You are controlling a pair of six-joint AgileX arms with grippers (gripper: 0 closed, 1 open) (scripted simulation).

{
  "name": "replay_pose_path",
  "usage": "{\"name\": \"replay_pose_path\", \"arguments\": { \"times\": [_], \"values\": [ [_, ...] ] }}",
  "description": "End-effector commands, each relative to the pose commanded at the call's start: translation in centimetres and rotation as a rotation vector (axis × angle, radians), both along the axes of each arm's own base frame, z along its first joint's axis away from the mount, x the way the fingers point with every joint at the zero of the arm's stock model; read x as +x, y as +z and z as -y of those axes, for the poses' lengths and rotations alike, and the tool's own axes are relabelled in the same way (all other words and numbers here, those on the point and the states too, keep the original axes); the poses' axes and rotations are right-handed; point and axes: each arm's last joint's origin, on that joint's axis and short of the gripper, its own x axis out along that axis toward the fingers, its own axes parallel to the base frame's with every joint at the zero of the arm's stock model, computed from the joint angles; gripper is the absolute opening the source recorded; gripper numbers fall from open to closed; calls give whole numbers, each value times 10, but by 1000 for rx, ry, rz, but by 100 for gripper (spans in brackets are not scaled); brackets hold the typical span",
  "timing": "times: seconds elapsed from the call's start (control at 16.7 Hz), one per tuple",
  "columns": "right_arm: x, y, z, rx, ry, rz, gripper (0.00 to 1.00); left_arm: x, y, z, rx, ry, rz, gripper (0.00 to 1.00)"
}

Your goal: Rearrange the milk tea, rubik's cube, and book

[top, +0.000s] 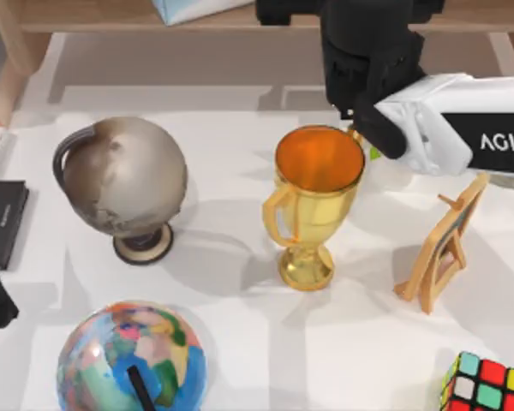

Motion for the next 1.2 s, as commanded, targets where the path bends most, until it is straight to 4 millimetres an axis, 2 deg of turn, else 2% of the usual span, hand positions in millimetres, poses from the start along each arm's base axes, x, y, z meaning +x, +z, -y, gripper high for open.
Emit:
{"name": "replay_pose_path", "arguments": {
  "times": [0.24,0.78,1.08,1.2],
  "values": [
    [8,0,1,-1,-1,-2,100,0,0,0,0,0,0,100],
    [75,0,0,0,0,1,100,0,0,0,0,0,0,100],
    [80,0,1,0,0,0,100,0,0,0,0,0,0,100],
    [80,0,1,0,0,0,85,0,0,0,0,0,0,100]
  ]
}}
